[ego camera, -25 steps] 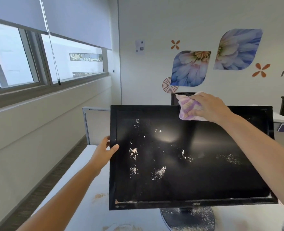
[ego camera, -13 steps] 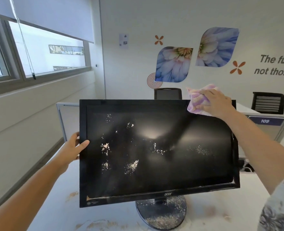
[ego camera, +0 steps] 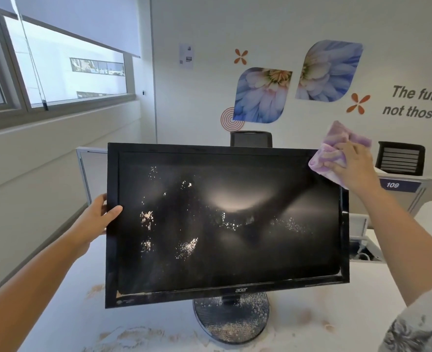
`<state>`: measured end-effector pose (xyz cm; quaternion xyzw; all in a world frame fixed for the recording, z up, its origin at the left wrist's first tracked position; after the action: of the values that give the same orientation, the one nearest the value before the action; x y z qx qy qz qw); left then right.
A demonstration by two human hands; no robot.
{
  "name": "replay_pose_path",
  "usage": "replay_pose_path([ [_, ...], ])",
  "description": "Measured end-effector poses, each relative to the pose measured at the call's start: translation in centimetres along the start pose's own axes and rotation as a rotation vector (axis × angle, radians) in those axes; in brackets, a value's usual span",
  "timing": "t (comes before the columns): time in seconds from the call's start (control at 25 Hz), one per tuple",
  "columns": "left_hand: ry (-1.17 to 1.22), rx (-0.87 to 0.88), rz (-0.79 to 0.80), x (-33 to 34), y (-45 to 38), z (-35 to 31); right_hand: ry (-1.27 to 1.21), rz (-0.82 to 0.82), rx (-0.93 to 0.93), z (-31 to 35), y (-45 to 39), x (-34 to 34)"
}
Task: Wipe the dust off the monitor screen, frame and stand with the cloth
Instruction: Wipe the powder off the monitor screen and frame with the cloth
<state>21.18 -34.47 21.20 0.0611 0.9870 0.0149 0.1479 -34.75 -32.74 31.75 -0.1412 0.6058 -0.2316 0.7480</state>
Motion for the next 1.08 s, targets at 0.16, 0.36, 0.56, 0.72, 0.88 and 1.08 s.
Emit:
replay_pose_path([
  [0.16,0.003,-0.009,-0.002,0.2,0.0,0.0,-0.046,0.031,0.07,-1.2,4.1,1.8],
  [0.36,-0.005,0.004,-0.004,0.2,0.1,0.2,0.003,0.054,0.195,-1.1,11.4,5.5],
  [0.56,0.018,0.019,-0.006,0.2,0.4,0.1,-0.165,0.106,0.341,1.1,18.0,8.5],
  [0.72,0.021,0.01,0.0,0.3,0.6,0.0,-0.039,0.198,0.401,2.5,20.9,10.8],
  [0.88,0.02,0.004,-0.006,0.4,0.6,0.0,-0.176,0.085,0.552,3.9,21.7,10.7],
  [1.08,0.022,0.004,-0.016,0.6,0.9,-0.3,-0.416,0.337,0.574,8.6,23.4,11.4],
])
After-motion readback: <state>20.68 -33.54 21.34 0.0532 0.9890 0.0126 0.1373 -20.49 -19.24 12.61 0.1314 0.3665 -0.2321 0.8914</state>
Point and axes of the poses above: each hand's wrist, its own y-axis away from the middle knuckle, its own x-axis out of the palm, z = x × y, the point moved 1 cm from there along -y, towards the middle knuckle, and after that the axes turned 11 degrees about z, right-handed, at the moved point
